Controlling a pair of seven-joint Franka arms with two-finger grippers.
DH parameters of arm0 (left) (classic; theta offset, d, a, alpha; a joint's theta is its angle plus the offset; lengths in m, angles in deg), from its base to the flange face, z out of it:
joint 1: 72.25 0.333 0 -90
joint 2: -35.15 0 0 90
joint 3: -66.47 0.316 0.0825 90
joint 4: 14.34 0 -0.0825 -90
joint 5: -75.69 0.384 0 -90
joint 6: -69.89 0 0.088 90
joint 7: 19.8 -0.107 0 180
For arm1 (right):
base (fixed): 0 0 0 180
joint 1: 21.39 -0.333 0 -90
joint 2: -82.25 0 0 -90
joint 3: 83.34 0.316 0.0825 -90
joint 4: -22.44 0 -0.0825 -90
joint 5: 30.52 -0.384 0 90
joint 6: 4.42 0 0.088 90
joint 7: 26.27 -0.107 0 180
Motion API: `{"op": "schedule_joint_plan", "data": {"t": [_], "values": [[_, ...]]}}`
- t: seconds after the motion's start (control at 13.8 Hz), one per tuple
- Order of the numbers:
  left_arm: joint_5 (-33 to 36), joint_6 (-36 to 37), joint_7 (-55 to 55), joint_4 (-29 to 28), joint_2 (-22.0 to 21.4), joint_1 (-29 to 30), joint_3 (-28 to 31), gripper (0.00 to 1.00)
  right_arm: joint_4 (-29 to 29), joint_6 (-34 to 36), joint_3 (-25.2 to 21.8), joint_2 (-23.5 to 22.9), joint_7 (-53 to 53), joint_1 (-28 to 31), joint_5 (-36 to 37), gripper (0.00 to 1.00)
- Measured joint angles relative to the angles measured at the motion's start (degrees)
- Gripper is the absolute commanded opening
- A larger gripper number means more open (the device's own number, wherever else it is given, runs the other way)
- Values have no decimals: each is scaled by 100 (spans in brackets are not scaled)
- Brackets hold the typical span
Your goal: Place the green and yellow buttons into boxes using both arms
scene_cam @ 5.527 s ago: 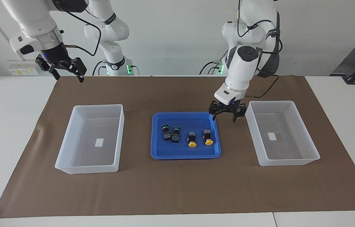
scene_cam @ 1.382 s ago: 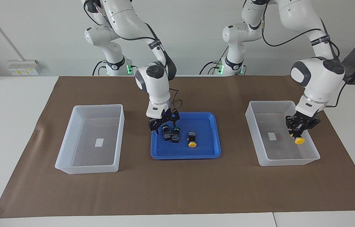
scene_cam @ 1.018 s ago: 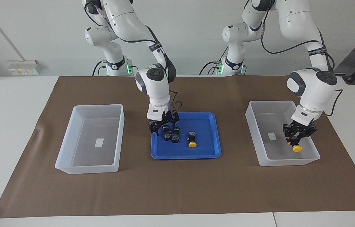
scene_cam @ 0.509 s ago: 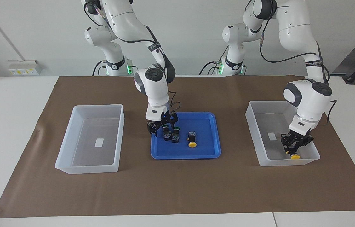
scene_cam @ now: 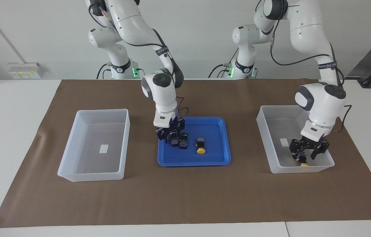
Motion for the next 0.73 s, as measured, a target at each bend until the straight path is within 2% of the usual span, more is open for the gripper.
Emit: {"op": "schedule_joint_plan", "data": {"t": [0.22,0.36,0.51,0.73], "values": [[-2,686,1,40,-553,-6,-10,100,-90,23,-2,13,-90,2,-5,0],[-5,1389,23,41,-986,-131,-28,100,-307,398,-39,168,-243,35,-23,0],[-9,1748,281,37,-1251,-388,-41,100,-549,1014,-75,574,-342,279,-27,0],[-9,1782,1010,11,-1317,-953,-60,100,-685,1665,-104,1224,-284,1075,-26,0]]}}
